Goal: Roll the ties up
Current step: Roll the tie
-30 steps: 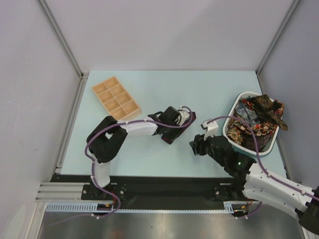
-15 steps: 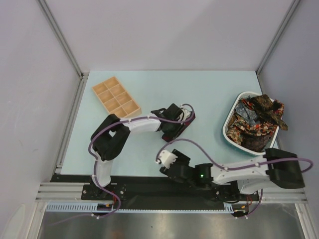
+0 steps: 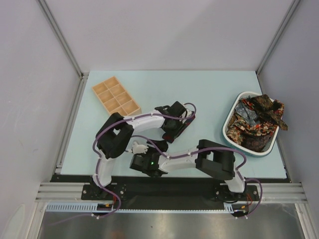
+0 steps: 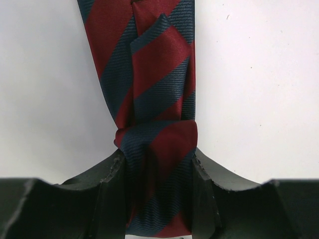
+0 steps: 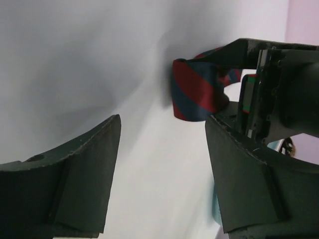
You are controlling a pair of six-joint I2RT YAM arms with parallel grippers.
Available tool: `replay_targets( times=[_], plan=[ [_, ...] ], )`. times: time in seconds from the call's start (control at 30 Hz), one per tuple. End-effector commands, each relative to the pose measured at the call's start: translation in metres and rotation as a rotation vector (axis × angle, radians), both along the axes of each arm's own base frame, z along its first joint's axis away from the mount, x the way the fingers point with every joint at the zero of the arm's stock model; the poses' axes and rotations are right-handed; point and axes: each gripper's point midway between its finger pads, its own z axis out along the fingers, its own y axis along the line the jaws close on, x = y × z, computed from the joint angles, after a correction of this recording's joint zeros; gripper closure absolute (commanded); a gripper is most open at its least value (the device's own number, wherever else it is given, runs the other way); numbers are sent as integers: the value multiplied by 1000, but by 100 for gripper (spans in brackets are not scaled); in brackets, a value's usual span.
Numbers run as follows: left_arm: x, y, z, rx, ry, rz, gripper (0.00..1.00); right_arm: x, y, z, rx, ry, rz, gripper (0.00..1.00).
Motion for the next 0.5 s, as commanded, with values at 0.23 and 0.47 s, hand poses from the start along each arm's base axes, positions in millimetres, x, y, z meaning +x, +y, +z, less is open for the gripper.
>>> replay_targets(
  times=[0.23,0.47],
  plan=[
    [-59,52,-37,238,272,-1,65,40,-12,7,-155,-80,-59,26],
    [-61,55,-34,262,291,-3,65,53,-22,-9,-238,-88,-66,27]
  ],
)
